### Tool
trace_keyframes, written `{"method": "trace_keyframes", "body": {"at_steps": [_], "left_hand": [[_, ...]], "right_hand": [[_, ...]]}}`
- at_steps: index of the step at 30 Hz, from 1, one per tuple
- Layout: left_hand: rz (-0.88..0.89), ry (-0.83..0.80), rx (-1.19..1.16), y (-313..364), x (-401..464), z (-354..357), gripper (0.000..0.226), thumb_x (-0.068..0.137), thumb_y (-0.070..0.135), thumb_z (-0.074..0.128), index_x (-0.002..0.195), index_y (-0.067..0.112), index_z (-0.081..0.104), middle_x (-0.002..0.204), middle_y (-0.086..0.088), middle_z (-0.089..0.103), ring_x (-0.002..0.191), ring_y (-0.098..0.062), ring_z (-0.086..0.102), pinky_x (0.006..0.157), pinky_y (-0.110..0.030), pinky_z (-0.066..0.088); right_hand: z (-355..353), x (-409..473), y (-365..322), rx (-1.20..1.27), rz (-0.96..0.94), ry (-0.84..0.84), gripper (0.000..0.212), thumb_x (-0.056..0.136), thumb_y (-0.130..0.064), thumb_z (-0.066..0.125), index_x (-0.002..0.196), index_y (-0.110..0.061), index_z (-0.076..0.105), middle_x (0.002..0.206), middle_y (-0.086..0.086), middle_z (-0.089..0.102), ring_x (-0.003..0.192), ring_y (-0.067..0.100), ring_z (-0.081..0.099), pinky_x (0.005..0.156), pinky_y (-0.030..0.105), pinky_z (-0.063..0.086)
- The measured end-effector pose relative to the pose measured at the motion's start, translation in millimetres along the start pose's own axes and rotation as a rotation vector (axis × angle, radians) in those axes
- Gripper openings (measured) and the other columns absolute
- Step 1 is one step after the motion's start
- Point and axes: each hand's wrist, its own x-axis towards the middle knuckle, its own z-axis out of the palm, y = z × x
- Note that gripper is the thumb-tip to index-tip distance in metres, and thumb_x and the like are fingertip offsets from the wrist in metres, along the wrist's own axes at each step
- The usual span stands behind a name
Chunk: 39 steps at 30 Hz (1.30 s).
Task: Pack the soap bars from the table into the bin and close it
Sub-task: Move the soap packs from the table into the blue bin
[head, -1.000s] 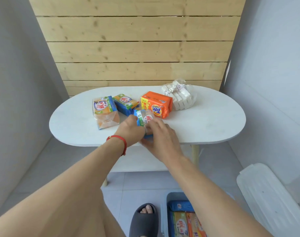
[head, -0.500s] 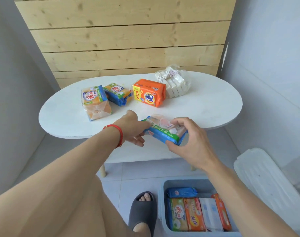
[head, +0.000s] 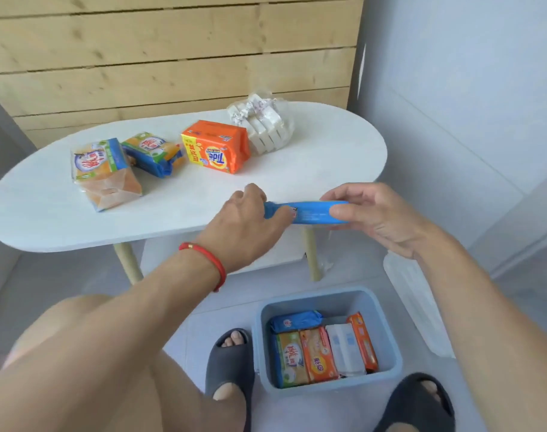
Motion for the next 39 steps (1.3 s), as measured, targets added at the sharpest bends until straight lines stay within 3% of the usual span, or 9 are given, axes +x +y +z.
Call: {"method": "trace_keyframes", "body": {"at_steps": [3, 8, 10, 14, 19, 24, 29, 33, 39], "left_hand": [[0.233, -0.07, 0.108, 9, -32, 67, 0.055, 0.088, 0.037, 0.063, 0.134, 0.015, 0.044, 0.112, -0.007, 0.05, 0.098, -0.025, 0.05, 0.088, -0.032, 0.039], [0.067, -0.31, 0.193, -18, -30, 187, 0.025, 0.097, 0.026, 0.055, 0.119, 0.014, 0.052, 0.11, -0.011, 0.066, 0.098, -0.032, 0.061, 0.081, -0.041, 0.05], [0.047, -0.362, 0.174, -28, -26, 225, 0.024, 0.096, 0.022, 0.058, 0.118, 0.015, 0.054, 0.111, -0.011, 0.069, 0.099, -0.03, 0.063, 0.084, -0.04, 0.051], [0.015, -0.323, 0.128, -33, -20, 279, 0.019, 0.094, 0.021, 0.062, 0.112, 0.018, 0.057, 0.107, -0.008, 0.069, 0.097, -0.028, 0.064, 0.082, -0.04, 0.051], [0.018, -0.236, 0.076, -40, -18, 321, 0.029, 0.094, 0.016, 0.059, 0.123, 0.017, 0.058, 0.116, -0.004, 0.06, 0.104, -0.026, 0.058, 0.091, -0.04, 0.05], [0.061, -0.261, 0.299, -47, -18, 339, 0.04, 0.09, 0.008, 0.055, 0.129, 0.016, 0.053, 0.124, -0.004, 0.057, 0.116, -0.024, 0.05, 0.099, -0.035, 0.044], [0.069, -0.342, 0.408, -48, -9, 338, 0.04, 0.088, 0.002, 0.057, 0.127, 0.014, 0.053, 0.122, -0.007, 0.061, 0.113, -0.028, 0.056, 0.091, -0.038, 0.052], [0.095, -0.414, 0.495, -40, -1, 332, 0.039, 0.086, 0.0, 0.059, 0.123, 0.01, 0.052, 0.119, -0.011, 0.062, 0.106, -0.032, 0.062, 0.081, -0.042, 0.053], [0.11, -0.449, 0.552, -37, 4, 328, 0.033, 0.088, -0.001, 0.057, 0.12, 0.007, 0.056, 0.115, -0.014, 0.065, 0.102, -0.033, 0.066, 0.078, -0.042, 0.054]], "right_hand": [[-18, -24, 38, 0.092, 0.18, -0.093, 0.031, 0.082, -0.02, 0.078, 0.108, -0.004, 0.073, 0.111, 0.018, 0.073, 0.102, 0.026, 0.071, 0.094, 0.041, 0.058], [0, -52, 118, -0.188, 0.462, 0.025, 0.014, 0.089, -0.026, 0.074, 0.101, -0.019, 0.076, 0.106, 0.003, 0.077, 0.105, 0.016, 0.07, 0.092, 0.031, 0.057], [-4, -57, 142, -0.38, 0.471, 0.158, 0.017, 0.089, -0.025, 0.071, 0.105, -0.024, 0.075, 0.106, -0.006, 0.074, 0.106, 0.01, 0.067, 0.083, 0.018, 0.05], [-17, -75, 172, -0.5, 0.485, 0.323, 0.021, 0.095, -0.016, 0.061, 0.112, -0.019, 0.072, 0.111, -0.004, 0.071, 0.101, 0.011, 0.064, 0.088, 0.022, 0.047], [-13, -94, 206, -0.531, 0.528, 0.302, 0.023, 0.098, -0.011, 0.057, 0.113, -0.021, 0.07, 0.115, -0.002, 0.069, 0.1, 0.01, 0.061, 0.085, 0.018, 0.044], [-11, -95, 222, -0.565, 0.497, 0.343, 0.021, 0.096, -0.01, 0.059, 0.109, -0.022, 0.071, 0.113, -0.004, 0.067, 0.099, 0.008, 0.058, 0.082, 0.014, 0.04], [-5, -93, 226, -0.672, 0.461, 0.314, 0.019, 0.095, -0.009, 0.059, 0.104, -0.021, 0.071, 0.109, -0.003, 0.062, 0.103, 0.012, 0.056, 0.093, 0.024, 0.046], [8, -87, 224, -0.972, 0.429, 0.247, 0.019, 0.093, -0.009, 0.062, 0.108, -0.015, 0.07, 0.109, 0.002, 0.061, 0.107, 0.019, 0.053, 0.09, 0.029, 0.048], [50, -82, 234, -1.157, 0.672, -0.164, 0.036, 0.093, -0.004, 0.056, 0.129, -0.003, 0.058, 0.135, 0.015, 0.055, 0.115, 0.033, 0.064, 0.094, 0.041, 0.053]]}}
